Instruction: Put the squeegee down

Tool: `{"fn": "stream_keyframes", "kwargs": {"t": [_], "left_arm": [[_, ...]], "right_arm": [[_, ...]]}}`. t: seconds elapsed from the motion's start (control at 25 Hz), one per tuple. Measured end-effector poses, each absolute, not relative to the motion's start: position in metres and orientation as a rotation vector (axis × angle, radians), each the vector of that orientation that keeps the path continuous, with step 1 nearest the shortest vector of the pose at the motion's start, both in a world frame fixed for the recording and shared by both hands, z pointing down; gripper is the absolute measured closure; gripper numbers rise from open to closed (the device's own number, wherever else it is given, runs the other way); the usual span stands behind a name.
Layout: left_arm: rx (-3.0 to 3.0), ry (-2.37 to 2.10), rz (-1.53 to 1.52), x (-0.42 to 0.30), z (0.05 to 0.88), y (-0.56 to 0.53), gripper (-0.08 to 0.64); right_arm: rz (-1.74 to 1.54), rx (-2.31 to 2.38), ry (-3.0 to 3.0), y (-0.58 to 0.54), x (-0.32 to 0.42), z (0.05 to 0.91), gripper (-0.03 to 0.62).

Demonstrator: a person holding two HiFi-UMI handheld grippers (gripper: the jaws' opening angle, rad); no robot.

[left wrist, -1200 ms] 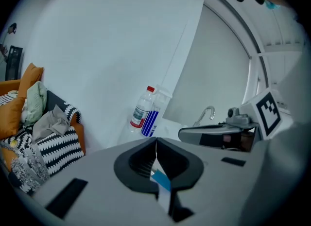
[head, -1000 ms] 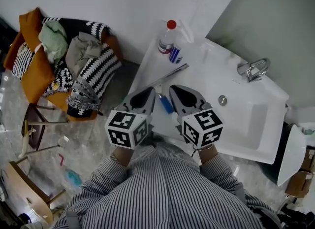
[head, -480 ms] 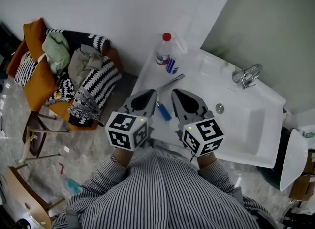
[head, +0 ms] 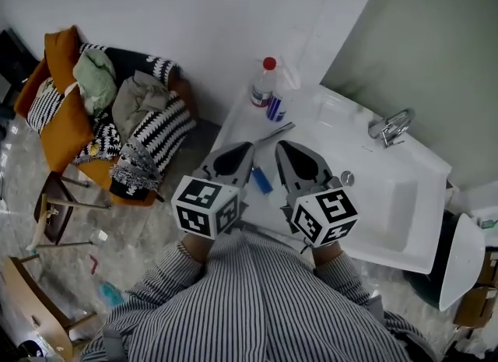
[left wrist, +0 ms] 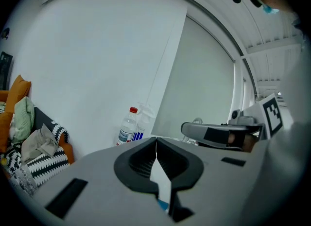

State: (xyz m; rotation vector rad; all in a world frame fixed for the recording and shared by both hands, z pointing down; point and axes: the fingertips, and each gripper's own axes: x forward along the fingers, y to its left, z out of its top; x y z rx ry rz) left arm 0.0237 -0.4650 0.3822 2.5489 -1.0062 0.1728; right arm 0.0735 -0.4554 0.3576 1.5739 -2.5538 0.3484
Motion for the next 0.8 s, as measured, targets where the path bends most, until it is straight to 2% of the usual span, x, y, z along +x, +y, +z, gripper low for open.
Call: {"fn": "stream_keyframes", "kwargs": {"t": [0.8], "left_arm": [[2.547,-0.996,0.194,0.0271,0.3852,-0.4569,0.548]], "right_arm": [[0.353,1.605,-2.531,-0.4540,0.0709,0.3668,0.577]]}}
